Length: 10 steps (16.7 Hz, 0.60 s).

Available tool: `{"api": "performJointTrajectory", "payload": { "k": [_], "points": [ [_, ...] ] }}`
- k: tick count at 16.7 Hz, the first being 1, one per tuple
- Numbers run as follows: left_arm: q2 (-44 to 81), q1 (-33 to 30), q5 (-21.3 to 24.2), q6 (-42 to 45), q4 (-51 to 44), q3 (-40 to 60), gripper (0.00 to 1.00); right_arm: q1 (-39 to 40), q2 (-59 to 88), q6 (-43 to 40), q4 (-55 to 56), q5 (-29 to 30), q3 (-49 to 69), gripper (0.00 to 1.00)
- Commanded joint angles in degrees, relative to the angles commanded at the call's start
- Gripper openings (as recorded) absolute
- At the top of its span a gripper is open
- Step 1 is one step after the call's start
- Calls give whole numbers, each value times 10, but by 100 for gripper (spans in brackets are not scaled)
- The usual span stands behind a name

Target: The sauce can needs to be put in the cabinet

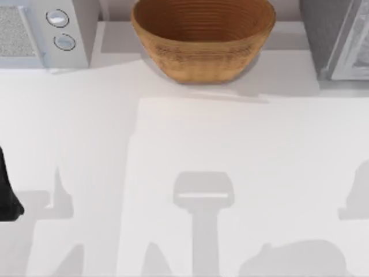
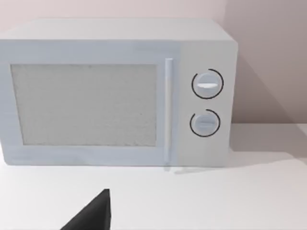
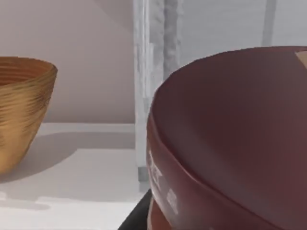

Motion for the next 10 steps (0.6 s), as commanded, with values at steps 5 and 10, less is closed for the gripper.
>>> {"api": "performJointTrajectory", "payload": {
  "k": [5, 10],
  "points": [
    [0, 0, 0, 0, 0, 0, 100, 1, -1, 1, -1, 2, -3, 0],
    [0, 0, 0, 0, 0, 0, 100, 15, 51, 4, -20, 4, 57, 0]
  ]
}}
